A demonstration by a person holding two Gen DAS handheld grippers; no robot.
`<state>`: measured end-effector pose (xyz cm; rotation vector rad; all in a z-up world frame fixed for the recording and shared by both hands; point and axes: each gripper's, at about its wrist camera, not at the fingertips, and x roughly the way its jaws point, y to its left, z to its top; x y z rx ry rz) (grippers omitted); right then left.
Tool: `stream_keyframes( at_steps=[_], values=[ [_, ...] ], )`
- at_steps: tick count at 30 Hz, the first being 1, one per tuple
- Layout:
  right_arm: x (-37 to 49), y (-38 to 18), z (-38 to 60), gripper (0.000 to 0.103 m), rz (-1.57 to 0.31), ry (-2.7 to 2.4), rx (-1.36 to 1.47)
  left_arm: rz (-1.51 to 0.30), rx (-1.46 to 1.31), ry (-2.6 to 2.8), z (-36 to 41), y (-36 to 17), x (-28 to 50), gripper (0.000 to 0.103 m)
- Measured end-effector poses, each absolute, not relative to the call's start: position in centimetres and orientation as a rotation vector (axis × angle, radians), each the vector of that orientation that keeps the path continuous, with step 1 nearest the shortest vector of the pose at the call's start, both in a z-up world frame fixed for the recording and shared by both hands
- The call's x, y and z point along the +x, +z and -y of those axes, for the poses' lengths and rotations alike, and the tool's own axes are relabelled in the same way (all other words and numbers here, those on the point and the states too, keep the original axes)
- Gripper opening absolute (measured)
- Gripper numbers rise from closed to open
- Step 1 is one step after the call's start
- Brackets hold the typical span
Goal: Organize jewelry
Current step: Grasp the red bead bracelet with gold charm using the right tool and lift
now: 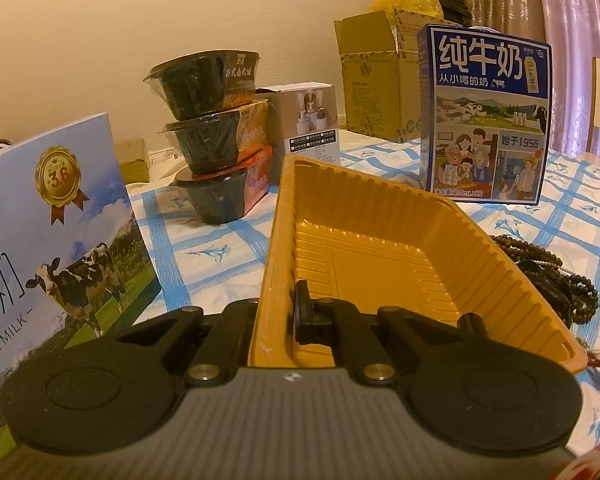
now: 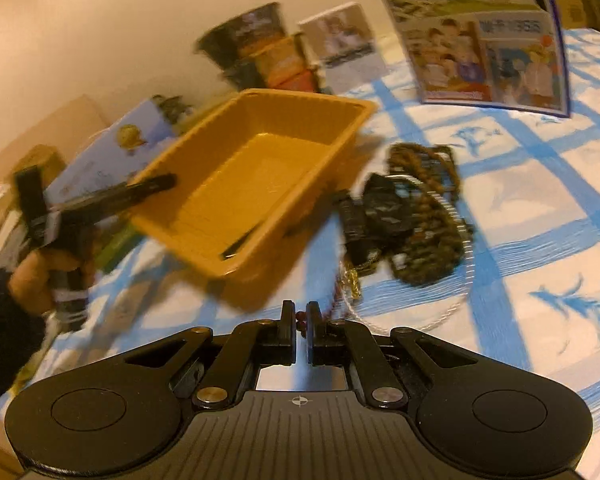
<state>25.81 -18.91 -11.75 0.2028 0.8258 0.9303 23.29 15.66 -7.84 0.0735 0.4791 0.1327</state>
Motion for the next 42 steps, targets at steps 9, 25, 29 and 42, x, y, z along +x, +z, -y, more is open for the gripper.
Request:
stream_keyframes(
  at_steps=[9, 25, 29, 42],
  values=[
    [22.7, -11.4, 19.8, 0.005, -0.875, 0.899, 0.164, -0.484, 0.066, 0.133, -15.6, -8.0, 23.1, 0.003],
    [23.1, -13.4, 15.3, 0.039, -0.729, 0.810, -0.420, -0.484, 0.061, 0.136, -15.4, -8.0, 23.0, 0.002],
    [23.7, -14.3, 15.5, 0.002, -0.724, 0.913, -0.459, -0.481, 0.059, 0.135, -15.3, -7.9, 23.0, 0.002],
    [24.0, -10.6, 21.3, 0.002, -0.712, 0.693, -0.258, -0.480, 0.051, 0.137, -15.4, -7.8, 23.1, 0.002]
  ],
)
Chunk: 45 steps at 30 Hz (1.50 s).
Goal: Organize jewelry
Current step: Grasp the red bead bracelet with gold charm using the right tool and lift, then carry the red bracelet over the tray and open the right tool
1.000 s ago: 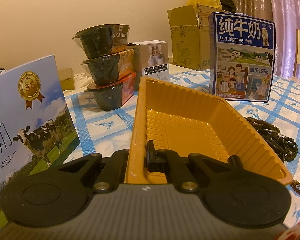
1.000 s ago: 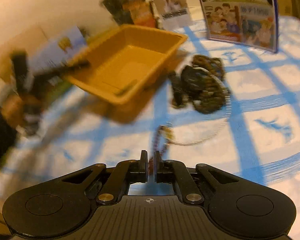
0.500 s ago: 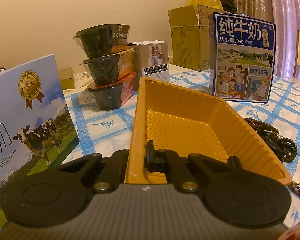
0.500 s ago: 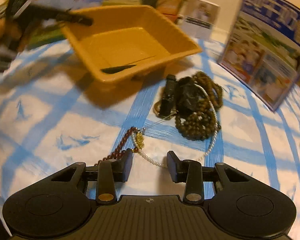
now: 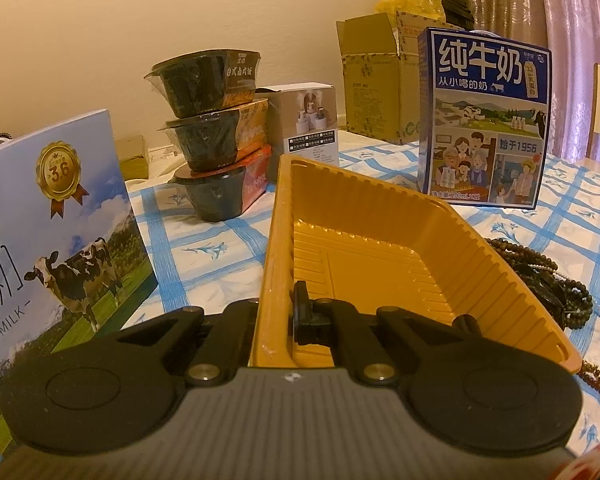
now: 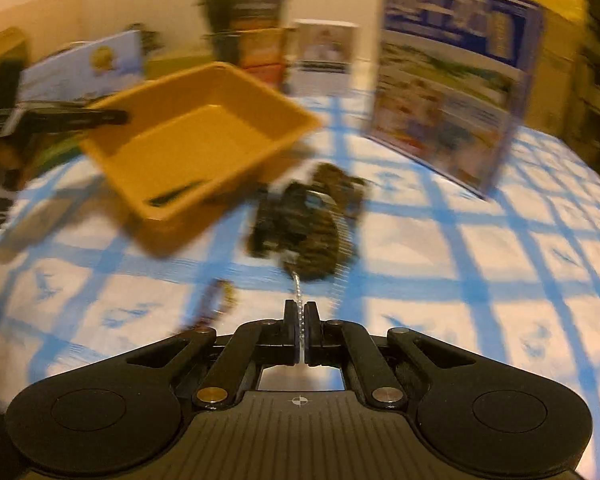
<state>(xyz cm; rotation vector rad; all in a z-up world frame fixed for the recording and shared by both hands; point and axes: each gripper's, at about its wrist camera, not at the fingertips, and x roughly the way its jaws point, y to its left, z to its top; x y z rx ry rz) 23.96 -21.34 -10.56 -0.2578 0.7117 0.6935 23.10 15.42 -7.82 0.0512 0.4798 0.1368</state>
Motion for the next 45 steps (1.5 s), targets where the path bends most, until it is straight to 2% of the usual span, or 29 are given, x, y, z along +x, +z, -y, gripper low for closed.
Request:
stream_keyframes(
  at_steps=[4, 5, 8, 9, 17, 20, 29, 34, 45],
  values=[
    [24.6, -11.0, 22.3, 0.003, -0.817, 0.605, -0.225, -0.484, 0.051, 0.139, -15.4, -7.9, 23.1, 0.002],
    [24.7, -11.2, 22.2, 0.008, -0.831, 0.557, -0.215, -0.485, 0.052, 0.139, -15.4, -8.0, 23.1, 0.002],
    [24.0, -11.1, 21.6, 0.039, -0.816, 0.550, -0.148, -0.485, 0.051, 0.139, -15.4, -8.0, 23.1, 0.002],
    [23.5, -10.9, 21.0, 0.040, -0.802, 0.568, -0.120, -0.486, 0.053, 0.139, -15.4, -8.0, 23.1, 0.002],
    [22.7, -11.5, 15.4, 0.037, -0.787, 0.653, -0.155, -0.491, 0.055, 0.136, -15.3, -8.2, 22.9, 0.002],
    [22.7, -11.9, 14.4, 0.012, -0.815, 0.654, -0.194, -0.491, 0.045, 0.138, -15.4, -8.2, 22.9, 0.002],
    [24.4, -13.1, 13.2, 0.012, -0.843, 0.624, -0.154, -0.488, 0.042, 0.138, -15.4, -8.2, 22.9, 0.002],
    [23.9, -13.0, 12.7, 0.004, -0.813, 0.624, -0.180, -0.490, 0.041, 0.138, -15.4, -8.2, 22.9, 0.002],
    [23.9, -5.4, 15.0, 0.004, -0.683, 0.689, 0.014, -0.486, 0.038, 0.136, -15.4, -8.2, 22.8, 0.002]
  ],
)
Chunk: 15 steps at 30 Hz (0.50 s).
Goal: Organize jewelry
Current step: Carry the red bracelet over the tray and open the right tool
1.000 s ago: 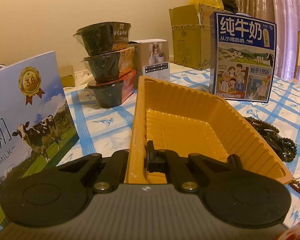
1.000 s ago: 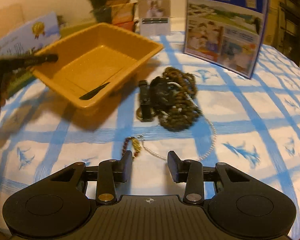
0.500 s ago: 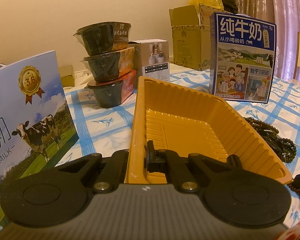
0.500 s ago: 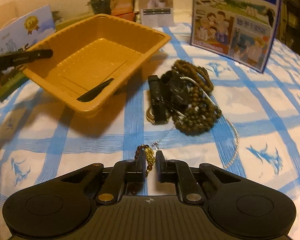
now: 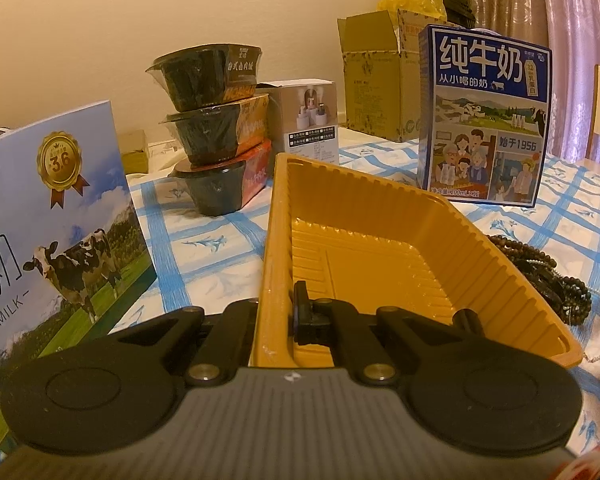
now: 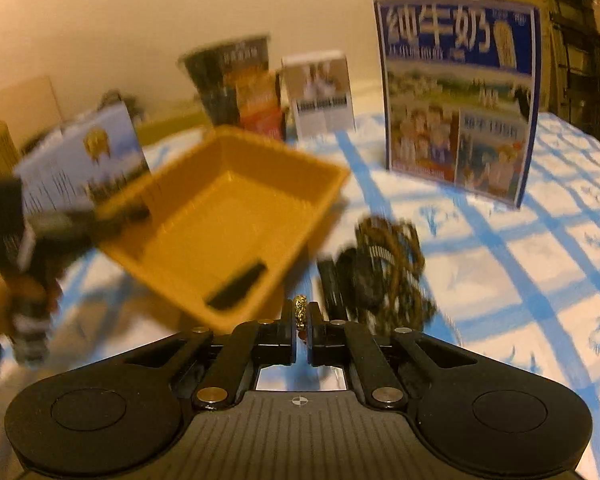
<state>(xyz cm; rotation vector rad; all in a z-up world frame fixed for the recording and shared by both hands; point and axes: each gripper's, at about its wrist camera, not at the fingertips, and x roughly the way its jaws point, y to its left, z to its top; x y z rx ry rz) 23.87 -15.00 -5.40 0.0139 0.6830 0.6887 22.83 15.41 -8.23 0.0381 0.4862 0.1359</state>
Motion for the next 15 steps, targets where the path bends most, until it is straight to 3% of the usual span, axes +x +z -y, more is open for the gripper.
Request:
stream_keyframes(
  at_steps=[7, 15],
  values=[
    [25.3, -1.7, 12.1, 0.004, -0.596, 0.795, 0.112, -0.487, 0.038, 0.139, -15.5, -8.1, 22.9, 0.002],
    [27.1, -3.9, 6.3, 0.004, -0.660, 0.878, 0.120, -0.490, 0.037, 0.142, -15.8, -8.1, 22.7, 0.002]
  ],
)
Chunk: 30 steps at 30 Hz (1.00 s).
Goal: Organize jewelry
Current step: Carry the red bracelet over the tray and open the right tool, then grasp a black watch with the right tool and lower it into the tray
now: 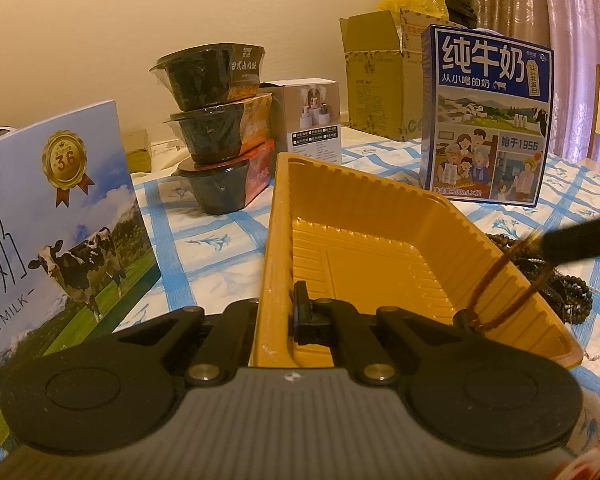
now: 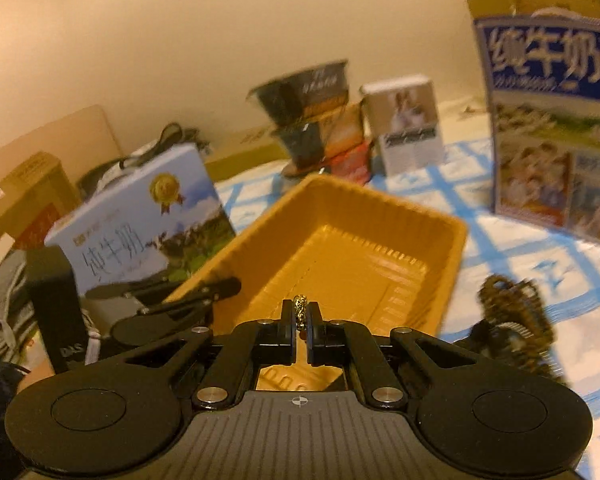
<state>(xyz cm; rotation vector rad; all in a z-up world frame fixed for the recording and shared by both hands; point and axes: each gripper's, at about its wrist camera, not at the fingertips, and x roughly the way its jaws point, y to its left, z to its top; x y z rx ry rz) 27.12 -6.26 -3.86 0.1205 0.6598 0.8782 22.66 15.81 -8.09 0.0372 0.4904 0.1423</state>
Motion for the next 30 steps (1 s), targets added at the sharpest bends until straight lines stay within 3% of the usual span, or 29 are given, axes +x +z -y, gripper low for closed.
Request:
stream_keyframes(
  at_steps=[13, 16, 21, 30],
  values=[
    [27.6, -5.7, 2.9, 0.005, -0.701, 0.894, 0.085, -0.491, 0.048, 0.155, -16.0, -7.6, 22.2, 0.002],
    [27.6, -5.5, 3.0, 0.008, -0.694, 0.882, 0.071, -0.493, 0.048, 0.157, -16.1, -7.5, 22.3, 0.003],
    [26.7, -5.3, 4.8, 0.034, -0.665, 0.829, 0.068, -0.493, 0.057, 0.159, -16.2, -7.3, 22.6, 0.003],
    [25.8, -9.2, 11.4, 0.037, -0.703, 0.576, -0.124, -0.489, 0.060, 0.166, -16.5, -7.4, 23.0, 0.004]
  ],
)
